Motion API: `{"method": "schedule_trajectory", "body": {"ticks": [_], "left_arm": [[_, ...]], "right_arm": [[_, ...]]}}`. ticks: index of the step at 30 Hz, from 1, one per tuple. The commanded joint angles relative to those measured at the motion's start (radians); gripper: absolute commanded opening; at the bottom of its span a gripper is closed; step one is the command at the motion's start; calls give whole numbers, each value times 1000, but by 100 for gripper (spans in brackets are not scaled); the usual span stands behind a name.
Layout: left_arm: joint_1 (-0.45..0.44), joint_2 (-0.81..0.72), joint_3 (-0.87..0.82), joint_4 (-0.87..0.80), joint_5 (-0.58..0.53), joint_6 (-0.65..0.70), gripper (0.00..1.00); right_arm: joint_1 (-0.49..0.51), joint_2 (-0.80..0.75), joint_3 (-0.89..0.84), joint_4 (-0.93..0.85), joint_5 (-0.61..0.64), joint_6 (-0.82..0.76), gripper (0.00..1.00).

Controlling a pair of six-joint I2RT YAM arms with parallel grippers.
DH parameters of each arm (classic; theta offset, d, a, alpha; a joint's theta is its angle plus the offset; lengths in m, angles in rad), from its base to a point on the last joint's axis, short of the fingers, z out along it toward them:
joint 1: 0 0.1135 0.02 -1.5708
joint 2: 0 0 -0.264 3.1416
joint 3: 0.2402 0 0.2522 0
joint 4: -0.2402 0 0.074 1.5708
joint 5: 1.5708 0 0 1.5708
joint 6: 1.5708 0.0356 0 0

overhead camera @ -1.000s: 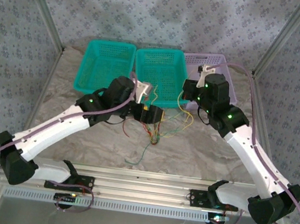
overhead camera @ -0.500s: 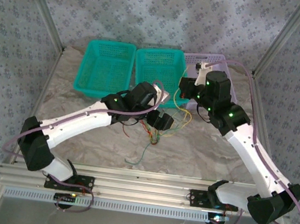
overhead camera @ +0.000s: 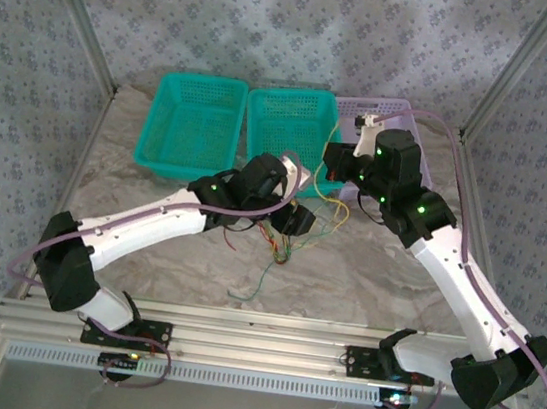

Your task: Untangle the cables

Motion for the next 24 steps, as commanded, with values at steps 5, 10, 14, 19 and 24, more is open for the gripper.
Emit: {"method": "schedule_trajectory", "body": {"ticks": [5, 10, 14, 19, 24], "left_arm": [[-8, -44, -48, 121, 76, -30, 55], [-9, -67, -59, 113, 68, -22, 34], [-9, -109, -61, 75, 42, -7, 4], [-8, -205, -85, 16, -36, 12, 0], [-7, -330, -102, -62, -81, 68, 0]], "right_arm": [[1, -6, 14, 61, -49, 67, 0], [-2, -4, 20, 45, -34, 66, 0], [-12, 3, 28, 10, 15, 55, 0], [-66, 2, 20, -55, 92, 22, 0], [-179, -12, -14, -87, 147, 48, 0]]}}
